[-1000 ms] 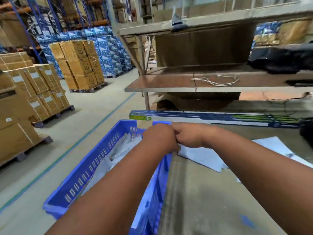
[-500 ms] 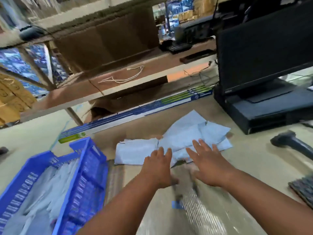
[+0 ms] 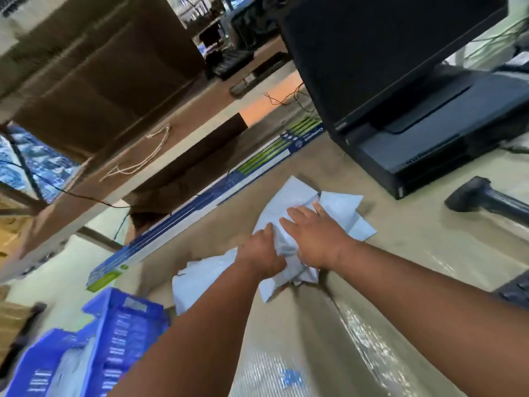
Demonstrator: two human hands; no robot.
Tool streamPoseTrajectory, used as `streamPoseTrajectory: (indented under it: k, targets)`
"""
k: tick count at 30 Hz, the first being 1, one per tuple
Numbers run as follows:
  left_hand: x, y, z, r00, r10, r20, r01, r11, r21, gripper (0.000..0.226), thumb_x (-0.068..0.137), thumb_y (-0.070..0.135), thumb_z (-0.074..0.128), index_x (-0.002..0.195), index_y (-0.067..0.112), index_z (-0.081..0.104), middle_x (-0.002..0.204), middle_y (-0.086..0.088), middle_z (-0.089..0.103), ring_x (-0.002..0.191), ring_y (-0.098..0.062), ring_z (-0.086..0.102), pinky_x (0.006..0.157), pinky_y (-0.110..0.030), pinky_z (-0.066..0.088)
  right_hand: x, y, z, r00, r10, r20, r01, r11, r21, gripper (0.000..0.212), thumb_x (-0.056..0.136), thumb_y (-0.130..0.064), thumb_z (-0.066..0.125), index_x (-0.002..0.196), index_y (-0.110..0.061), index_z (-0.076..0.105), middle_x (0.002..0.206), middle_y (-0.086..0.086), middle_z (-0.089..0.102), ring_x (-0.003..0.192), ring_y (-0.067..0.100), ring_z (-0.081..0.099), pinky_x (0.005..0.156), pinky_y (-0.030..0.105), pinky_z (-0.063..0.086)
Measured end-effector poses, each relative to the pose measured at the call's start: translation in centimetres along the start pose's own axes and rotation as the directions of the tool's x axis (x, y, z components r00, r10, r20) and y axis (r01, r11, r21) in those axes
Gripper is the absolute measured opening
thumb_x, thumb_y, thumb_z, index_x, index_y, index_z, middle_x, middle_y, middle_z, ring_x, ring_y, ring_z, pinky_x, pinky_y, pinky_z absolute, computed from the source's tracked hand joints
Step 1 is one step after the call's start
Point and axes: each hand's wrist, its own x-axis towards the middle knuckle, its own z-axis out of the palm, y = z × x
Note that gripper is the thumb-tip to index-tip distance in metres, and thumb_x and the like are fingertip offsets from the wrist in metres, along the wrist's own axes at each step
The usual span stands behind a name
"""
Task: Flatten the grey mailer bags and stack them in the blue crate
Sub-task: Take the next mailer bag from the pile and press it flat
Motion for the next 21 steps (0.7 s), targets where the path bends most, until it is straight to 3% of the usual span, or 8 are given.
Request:
streamPoseTrajectory:
  k: [5, 8, 10, 12, 15, 17, 19, 21]
  targets:
    - [0.9, -0.1, 2.2, 0.999, 0.034, -0.011, -0.033, 0.995, 0.093, 0.093, 0.072, 0.062, 0.061, 0.153, 0.031, 0.028, 0.127, -0.001, 0.052, 0.121, -0.032, 0.057, 0.105, -0.051, 0.045, 0.8, 0.1, 2.2, 0.998, -0.002, 0.067, 0.001, 1.000, 0.013, 0.095, 0.085, -0.060, 0.060, 0.165, -0.035, 0.016, 0.162, 0.007, 0.035, 0.146, 0.031, 0.034, 0.125, 0.067, 0.002]
    - [1.1, -0.3, 2.8, 0.998, 0.038, -0.046, -0.031, 0.989, 0.148, 0.089, 0.074, 0.069, 0.046, 0.153, 0.028, 0.033, 0.131, -0.002, 0.054, 0.121, -0.033, 0.056, 0.111, -0.056, 0.036, 0.9, 0.1, 2.1, 0.999, -0.006, 0.032, 0.007, 1.000, -0.003, 0.088, 0.088, -0.054, 0.061, 0.164, -0.032, 0.023, 0.156, 0.006, 0.045, 0.143, 0.030, 0.039, 0.125, 0.066, -0.003]
    - [1.0, -0.6, 2.4, 0.993, 0.054, -0.104, -0.043, 0.993, 0.112, 0.072, 0.079, 0.057, 0.046, 0.144, 0.025, 0.044, 0.125, -0.002, 0.058, 0.115, -0.034, 0.059, 0.109, -0.058, 0.038, 0.9, -0.3, 1.7, 0.999, -0.004, -0.033, 0.004, 1.000, 0.008, 0.076, 0.093, -0.040, 0.058, 0.163, -0.028, 0.030, 0.153, 0.007, 0.050, 0.144, 0.030, 0.041, 0.126, 0.063, -0.007]
    - [0.2, -1.0, 1.8, 0.962, 0.108, -0.253, -0.100, 0.994, 0.043, 0.059, 0.079, 0.033, 0.045, 0.135, 0.021, 0.055, 0.112, -0.005, 0.064, 0.101, -0.038, 0.063, 0.099, -0.056, 0.046, 0.6, -0.7, 1.2, 0.991, -0.011, -0.131, 0.014, 1.000, 0.026, 0.069, 0.097, -0.029, 0.054, 0.162, -0.025, 0.034, 0.154, 0.007, 0.050, 0.148, 0.030, 0.038, 0.127, 0.060, -0.006]
    - [-3.3, -2.1, 1.4, 0.849, 0.194, -0.492, -0.228, 0.974, -0.009, 0.064, 0.077, 0.022, 0.039, 0.134, 0.010, 0.065, 0.103, -0.010, 0.067, 0.087, -0.037, 0.062, 0.081, -0.046, 0.053, -1.5, -1.2, 0.8, 0.956, -0.083, -0.281, 0.097, 0.995, 0.035, 0.083, 0.085, -0.029, 0.073, 0.160, -0.021, 0.039, 0.157, 0.006, 0.047, 0.151, 0.030, 0.037, 0.129, 0.057, 0.007]
    - [-6.8, -3.1, 2.0, 0.809, 0.236, -0.538, -0.263, 0.964, 0.027, 0.064, 0.077, 0.020, 0.044, 0.137, 0.007, 0.062, 0.112, -0.012, 0.066, 0.093, -0.037, 0.060, 0.082, -0.046, 0.054, -4.1, -1.7, 0.6, 0.946, -0.152, -0.288, 0.167, 0.986, 0.029, 0.090, 0.077, -0.028, 0.081, 0.158, -0.021, 0.041, 0.158, 0.005, 0.048, 0.149, 0.030, 0.042, 0.127, 0.053, 0.021]
    - [-10.7, -4.3, 4.0, 0.787, 0.275, -0.553, -0.291, 0.955, 0.061, 0.068, 0.071, 0.008, 0.057, 0.139, 0.004, 0.060, 0.116, -0.014, 0.064, 0.096, -0.038, 0.060, 0.082, -0.048, 0.053, -7.2, -2.5, 1.1, 0.919, -0.228, -0.323, 0.250, 0.968, 0.027, 0.084, 0.074, -0.013, 0.079, 0.153, -0.020, 0.051, 0.153, 0.006, 0.055, 0.143, 0.031, 0.052, 0.120, 0.050, 0.037]
    - [-14.4, -5.5, 7.0, 0.772, 0.304, -0.558, -0.323, 0.944, 0.067, 0.077, 0.064, -0.003, 0.064, 0.140, 0.001, 0.061, 0.122, -0.015, 0.064, 0.101, -0.038, 0.062, 0.087, -0.047, 0.054, -10.1, -3.7, 2.1, 0.906, -0.299, -0.299, 0.315, 0.949, 0.007, 0.082, 0.072, -0.003, 0.077, 0.149, -0.020, 0.056, 0.151, 0.005, 0.058, 0.140, 0.031, 0.056, 0.115, 0.050, 0.043]
